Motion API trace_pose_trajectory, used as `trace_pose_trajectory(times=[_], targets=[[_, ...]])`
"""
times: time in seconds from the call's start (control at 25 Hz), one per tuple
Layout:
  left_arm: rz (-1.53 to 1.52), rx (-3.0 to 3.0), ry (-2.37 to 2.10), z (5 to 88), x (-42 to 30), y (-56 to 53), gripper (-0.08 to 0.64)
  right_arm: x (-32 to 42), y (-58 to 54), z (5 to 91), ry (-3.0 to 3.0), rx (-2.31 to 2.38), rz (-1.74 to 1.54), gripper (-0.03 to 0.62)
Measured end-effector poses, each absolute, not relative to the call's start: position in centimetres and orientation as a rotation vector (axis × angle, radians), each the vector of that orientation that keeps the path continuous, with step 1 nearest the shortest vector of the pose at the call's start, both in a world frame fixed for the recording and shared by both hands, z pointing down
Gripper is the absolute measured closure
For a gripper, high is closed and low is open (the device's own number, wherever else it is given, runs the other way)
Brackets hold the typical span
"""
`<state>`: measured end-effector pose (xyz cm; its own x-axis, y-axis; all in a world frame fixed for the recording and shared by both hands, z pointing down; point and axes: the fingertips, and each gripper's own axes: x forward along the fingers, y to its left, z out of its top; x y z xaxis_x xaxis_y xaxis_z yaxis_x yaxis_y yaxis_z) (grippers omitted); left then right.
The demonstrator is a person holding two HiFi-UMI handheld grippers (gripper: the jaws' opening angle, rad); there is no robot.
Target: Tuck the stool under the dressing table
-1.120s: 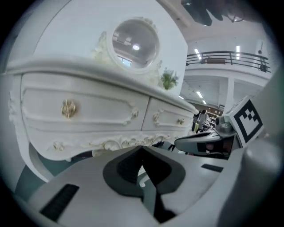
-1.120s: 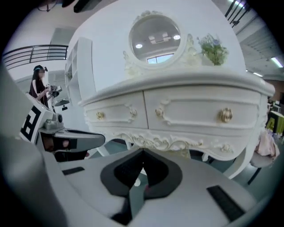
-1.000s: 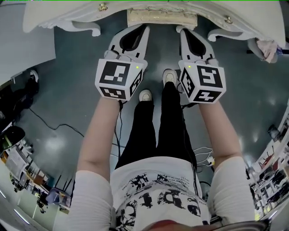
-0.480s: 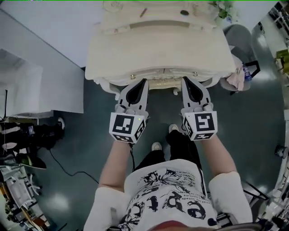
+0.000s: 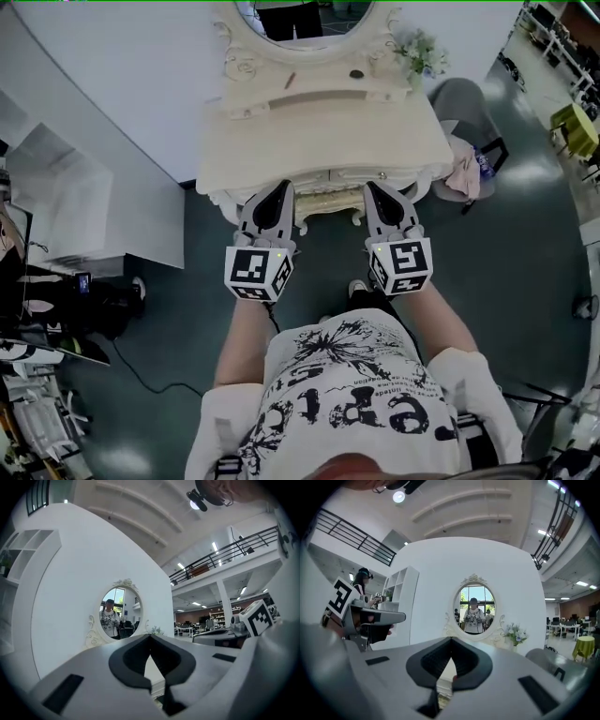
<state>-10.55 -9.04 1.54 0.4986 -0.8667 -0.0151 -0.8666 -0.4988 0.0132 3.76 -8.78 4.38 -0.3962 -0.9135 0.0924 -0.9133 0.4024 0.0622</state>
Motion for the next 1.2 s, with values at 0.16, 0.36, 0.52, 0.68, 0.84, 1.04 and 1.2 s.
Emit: trace_pose_trajectory(times=[0.16, 0.36, 0.52, 0.68, 0.84, 1.04, 1.2], targets=[[-0.043, 2.732, -1.57, 0.6, -10.1, -7.7, 0.543, 3.7, -7.4, 4.3, -2.528, 1.631, -0.032, 0.575], [-0.027, 2.755, -1.554, 0.4, -9.8, -6.2, 0.543, 3.7, -6.8, 4.8, -2.547, 1.653, 0.071, 0.576], [-0.029, 2.738, -1.558, 0.7, -10.1, -6.0, 0.543, 3.7, -6.6, 4.9, -2.537, 1.651, 0.069, 0.576], [-0.03, 2.72, -1.559, 1.0, -10.3, -5.9, 0.543, 3.6, -6.7, 4.2, -2.537, 1.667, 0.031, 0.577], [-0.027, 2.718, -1.553, 1.3, -10.0, -5.8, 0.543, 3.7, -6.7, 3.8, -2.532, 1.683, 0.004, 0.577], [-0.004, 2.716, -1.542, 2.2, -10.1, -5.4, 0.543, 3.7, -6.2, 4.2, -2.528, 1.689, 0.01, 0.576], [0.022, 2.714, -1.536, 2.6, -9.9, -5.2, 0.543, 3.9, -6.0, 4.3, -2.518, 1.691, -0.016, 0.577]])
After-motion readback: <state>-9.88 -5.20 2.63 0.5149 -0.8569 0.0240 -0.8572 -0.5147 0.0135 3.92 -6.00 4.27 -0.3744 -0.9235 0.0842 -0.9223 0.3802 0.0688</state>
